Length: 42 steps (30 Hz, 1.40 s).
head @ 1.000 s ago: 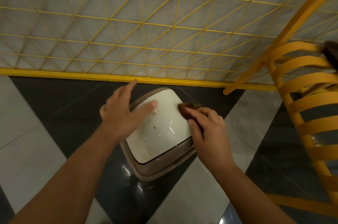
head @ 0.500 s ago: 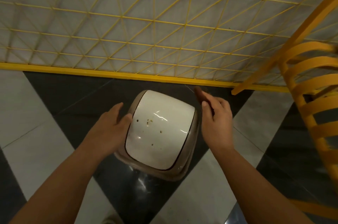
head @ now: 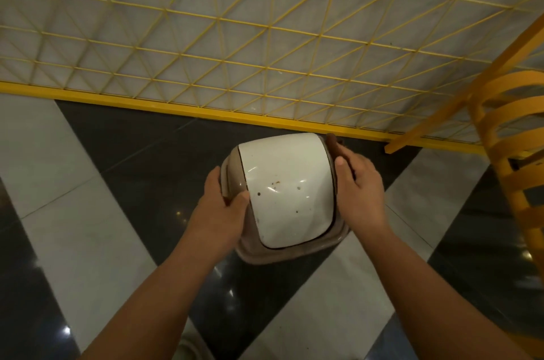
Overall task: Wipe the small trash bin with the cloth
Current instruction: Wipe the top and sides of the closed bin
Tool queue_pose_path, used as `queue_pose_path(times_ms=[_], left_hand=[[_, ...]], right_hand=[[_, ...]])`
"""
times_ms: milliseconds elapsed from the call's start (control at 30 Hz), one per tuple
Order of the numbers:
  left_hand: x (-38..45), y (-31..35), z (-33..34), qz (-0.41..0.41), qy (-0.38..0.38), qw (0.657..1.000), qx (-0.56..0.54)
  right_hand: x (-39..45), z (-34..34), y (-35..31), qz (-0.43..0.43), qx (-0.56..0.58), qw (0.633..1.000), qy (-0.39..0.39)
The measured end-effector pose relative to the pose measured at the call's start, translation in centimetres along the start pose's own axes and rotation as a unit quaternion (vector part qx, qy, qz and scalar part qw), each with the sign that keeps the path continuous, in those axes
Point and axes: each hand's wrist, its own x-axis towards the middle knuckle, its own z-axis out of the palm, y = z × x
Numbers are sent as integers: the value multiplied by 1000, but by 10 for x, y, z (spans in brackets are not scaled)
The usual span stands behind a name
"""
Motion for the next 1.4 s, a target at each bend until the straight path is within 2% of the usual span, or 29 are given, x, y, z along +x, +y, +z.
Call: queue_pose_path(times_ms=[67,133,233,333,400,500,600,733,767,800,867,900,933,967,1033,1100,1167,1267,1300,1333,1400], left_hand=[[-4,0,6,-2,-29,999,19],[-7,2,3,34,-39,996,71],[3,11,-12,169,26,964,204],[24,19,-11,271,-28,935,229],[33,18,-2,282,-65,929,231],[41,14,2,280,-61,938,197],[44,12,-1,285,-58,937,193],[46,11,-4,294,-72,928,218],[46,11,-4,296,-74,927,220],[46,11,-4,297,-75,927,217],[45,11,-1,298,-71,929,209],[45,10,1,299,-68,929,205],[44,10,2,300,-64,930,202],[45,9,2,302,-60,930,200],[47,8,0,302,-58,929,208],[47,8,-1,300,-67,927,214],[47,9,0,303,-72,928,205],[46,8,4,307,-61,929,197],[46,7,4,307,-58,929,199],[46,7,4,306,-56,929,202],[48,6,1,303,-58,928,208]], right_hand=[[10,-3,-1,-17,-16,1000,20],[10,-7,-1,-32,-14,998,47],[-3,-9,0,-66,-12,996,58],[-16,-4,0,-108,-40,991,63],[-19,-3,-1,-135,-55,987,72],[-29,5,-5,-207,-103,971,66],[-54,23,-19,-307,-122,944,1],[-55,12,-16,-437,-166,881,-79],[-45,4,-9,-429,-177,883,-66],[-33,-4,-3,-385,-179,905,-35],[-19,-15,1,-242,-156,957,38],[-21,-12,-4,-199,-137,969,53],[-30,-3,-11,-209,-140,967,51],[-44,8,-19,-254,-149,955,26],[-74,23,-30,-357,-143,921,-63],[-77,16,-28,-395,-144,900,-116],[-57,5,-17,-370,-166,911,-73],[-43,2,-15,-234,-133,963,14],[-49,8,-18,-231,-136,963,11],[-59,15,-22,-262,-145,954,-9],[-75,18,-24,-351,-160,918,-95]])
